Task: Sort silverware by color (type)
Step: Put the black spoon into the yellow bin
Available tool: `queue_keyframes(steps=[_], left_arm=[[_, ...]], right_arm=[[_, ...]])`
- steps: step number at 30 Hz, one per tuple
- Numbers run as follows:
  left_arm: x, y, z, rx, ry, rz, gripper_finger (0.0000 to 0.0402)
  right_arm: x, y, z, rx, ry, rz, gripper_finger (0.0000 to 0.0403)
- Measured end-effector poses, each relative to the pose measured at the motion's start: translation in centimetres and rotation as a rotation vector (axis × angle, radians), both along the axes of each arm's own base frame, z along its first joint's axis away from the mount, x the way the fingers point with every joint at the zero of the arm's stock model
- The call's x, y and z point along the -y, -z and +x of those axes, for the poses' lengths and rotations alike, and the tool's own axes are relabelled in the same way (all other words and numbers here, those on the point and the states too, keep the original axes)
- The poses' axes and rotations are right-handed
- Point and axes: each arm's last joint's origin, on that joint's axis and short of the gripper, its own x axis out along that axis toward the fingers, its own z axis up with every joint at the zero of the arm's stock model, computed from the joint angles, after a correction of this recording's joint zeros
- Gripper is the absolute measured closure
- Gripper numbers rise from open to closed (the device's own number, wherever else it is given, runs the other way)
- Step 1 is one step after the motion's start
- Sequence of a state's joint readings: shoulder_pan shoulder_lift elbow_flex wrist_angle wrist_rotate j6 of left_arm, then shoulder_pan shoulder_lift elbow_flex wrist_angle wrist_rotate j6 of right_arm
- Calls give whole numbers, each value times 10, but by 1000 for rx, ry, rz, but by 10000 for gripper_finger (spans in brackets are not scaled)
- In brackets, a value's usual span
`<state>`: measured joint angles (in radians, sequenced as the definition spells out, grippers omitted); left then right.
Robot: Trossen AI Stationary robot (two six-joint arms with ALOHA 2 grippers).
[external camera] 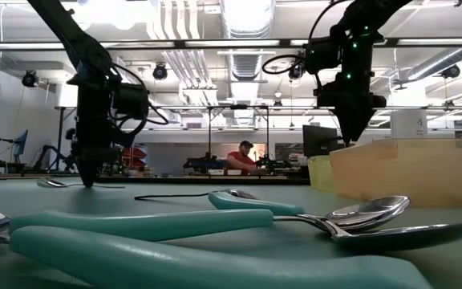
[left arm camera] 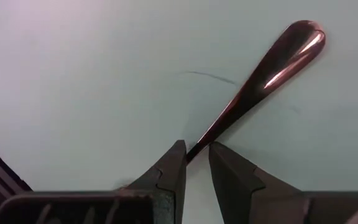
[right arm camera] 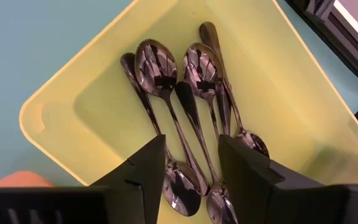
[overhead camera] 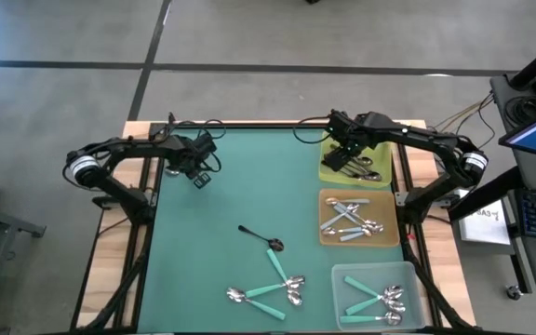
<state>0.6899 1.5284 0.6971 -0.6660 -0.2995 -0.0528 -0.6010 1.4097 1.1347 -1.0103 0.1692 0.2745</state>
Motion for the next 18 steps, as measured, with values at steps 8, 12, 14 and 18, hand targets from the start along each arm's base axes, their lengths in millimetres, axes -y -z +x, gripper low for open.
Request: queue_keyframes(steps=[8, 12, 14, 18], left_arm=[[0, -10, -2, 28, 3, 24, 347], [-3, -15, -1, 37, 26, 44, 347], [-4, -13, -2, 23, 30, 33, 347], [-8, -6, -3, -4, 25, 11, 347]], right_arm=[[0, 0, 0, 1, 3, 0, 261], [0, 0, 0, 5, 3, -3, 266], [0, 0, 1, 8, 4, -5, 266], [2, 0, 2, 23, 7, -15, 263]])
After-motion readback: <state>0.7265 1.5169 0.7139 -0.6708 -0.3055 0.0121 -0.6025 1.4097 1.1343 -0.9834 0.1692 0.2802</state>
